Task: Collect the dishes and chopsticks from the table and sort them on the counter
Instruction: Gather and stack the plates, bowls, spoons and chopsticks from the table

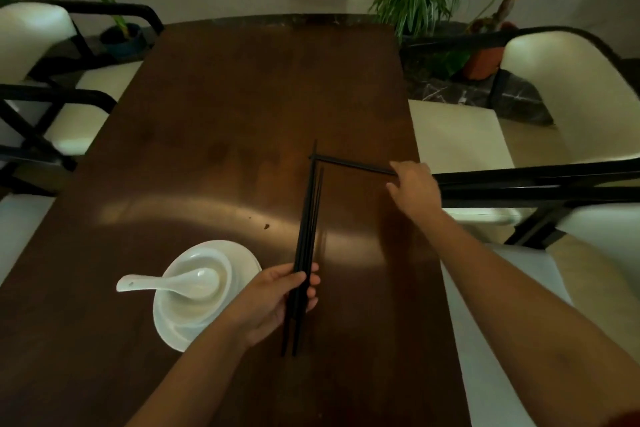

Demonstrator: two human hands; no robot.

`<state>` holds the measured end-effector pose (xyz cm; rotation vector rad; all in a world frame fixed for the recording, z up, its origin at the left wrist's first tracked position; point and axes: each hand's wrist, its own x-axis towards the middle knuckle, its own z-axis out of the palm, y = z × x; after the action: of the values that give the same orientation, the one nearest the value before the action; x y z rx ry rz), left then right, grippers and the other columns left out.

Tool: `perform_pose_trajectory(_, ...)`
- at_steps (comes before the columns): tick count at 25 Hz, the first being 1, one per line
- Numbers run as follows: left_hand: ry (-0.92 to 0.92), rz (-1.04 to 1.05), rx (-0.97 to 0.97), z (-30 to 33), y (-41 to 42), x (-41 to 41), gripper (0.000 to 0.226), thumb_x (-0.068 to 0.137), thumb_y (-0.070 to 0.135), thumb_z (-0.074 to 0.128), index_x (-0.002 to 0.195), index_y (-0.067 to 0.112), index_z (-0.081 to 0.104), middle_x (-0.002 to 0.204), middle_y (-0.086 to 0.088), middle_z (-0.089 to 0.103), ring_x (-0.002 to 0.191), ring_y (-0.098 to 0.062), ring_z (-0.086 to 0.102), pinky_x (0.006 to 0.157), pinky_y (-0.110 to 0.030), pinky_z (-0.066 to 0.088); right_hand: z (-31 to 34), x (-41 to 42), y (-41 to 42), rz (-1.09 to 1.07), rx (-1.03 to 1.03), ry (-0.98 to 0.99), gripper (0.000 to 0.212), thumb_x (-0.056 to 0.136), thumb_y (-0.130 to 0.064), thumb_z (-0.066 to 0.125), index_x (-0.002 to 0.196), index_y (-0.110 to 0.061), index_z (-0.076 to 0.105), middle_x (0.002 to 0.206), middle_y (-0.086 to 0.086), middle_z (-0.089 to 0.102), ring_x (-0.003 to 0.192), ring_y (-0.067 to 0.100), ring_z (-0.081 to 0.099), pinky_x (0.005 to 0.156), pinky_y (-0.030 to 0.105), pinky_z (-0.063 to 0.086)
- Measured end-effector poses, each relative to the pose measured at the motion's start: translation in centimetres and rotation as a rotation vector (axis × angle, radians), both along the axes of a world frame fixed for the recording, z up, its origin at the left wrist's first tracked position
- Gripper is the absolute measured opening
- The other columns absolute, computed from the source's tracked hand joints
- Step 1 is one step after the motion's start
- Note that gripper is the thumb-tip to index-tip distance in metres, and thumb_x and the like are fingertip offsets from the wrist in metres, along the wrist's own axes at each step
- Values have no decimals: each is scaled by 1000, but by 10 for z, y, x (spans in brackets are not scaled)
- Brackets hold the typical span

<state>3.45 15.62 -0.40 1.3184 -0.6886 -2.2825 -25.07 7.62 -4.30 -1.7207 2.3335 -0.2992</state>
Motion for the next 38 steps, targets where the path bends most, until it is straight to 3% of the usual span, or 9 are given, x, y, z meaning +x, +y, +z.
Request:
perform_pose_trajectory(3,-27,51,6,-7,-11,0,22,93,2,44,105,1,63,75,-5,68,64,-13,64,62,-27,57,-22,-15,-28,101,125,180,43,90,-21,52,132,-10,44,132,14,50,122,32,42,94,43,43)
perform_pose_trajectory(8,-73,87,30,-12,-23,2,22,93,2,44,107,2,62,79,-6,69,66,-12,64,63,-26,57,-41,-16,-31,134,81,306,15,88,-7,51,98,-5,60,103,17,60,97,34,55,78,40,45)
perform_pose_trajectory(21,-104,77,-5,0,-23,6,21,93,1,45,102,2,63,81,-8,70,71,-15,65,63,-27,59,-47,1,7,85,169,43,11,90,-13,50,94,-11,60,98,11,61,85,26,58,70,36,50)
perform_pose_trajectory(23,-119,81,-14,0,-23,11,21,93,1,44,101,2,64,82,-8,70,71,-15,65,64,-27,59,-38,-1,13,19,196,-111,9,90,-15,54,94,-13,61,95,9,64,84,24,60,73,34,49)
perform_pose_trajectory(27,-158,92,-31,3,-23,26,20,93,1,45,102,1,63,86,-10,71,73,-16,66,62,-27,59,18,-34,30,-173,130,-672,12,82,-7,66,93,-3,68,81,10,71,73,17,64,75,26,52)
perform_pose_trajectory(31,-181,29,-72,12,-22,35,20,92,1,47,104,0,63,83,-7,74,75,-16,68,62,-27,58,112,-48,46,209,323,-806,10,80,-13,68,82,-21,75,79,1,75,75,13,69,68,16,56)
perform_pose_trajectory(34,-180,-139,-146,30,-21,32,16,85,7,58,94,7,71,76,-3,73,72,-14,68,61,-24,56,160,-18,49,586,579,-705,12,80,-15,68,87,-22,75,80,-3,75,73,11,66,68,16,54)
perform_pose_trajectory(36,-139,-274,-181,42,-17,26,18,89,5,53,93,7,71,75,-3,72,69,-14,69,59,-23,55,175,10,46,714,700,-620,13,81,-13,68,85,-24,74,77,-4,74,68,9,64,65,15,53)
perform_pose_trajectory(38,-82,-395,-210,51,-11,19,21,90,4,50,95,7,70,85,-10,73,81,-21,70,67,-28,58,182,32,44,772,743,-532,12,81,-12,67,85,-22,73,75,-7,73,64,4,63,61,15,51)
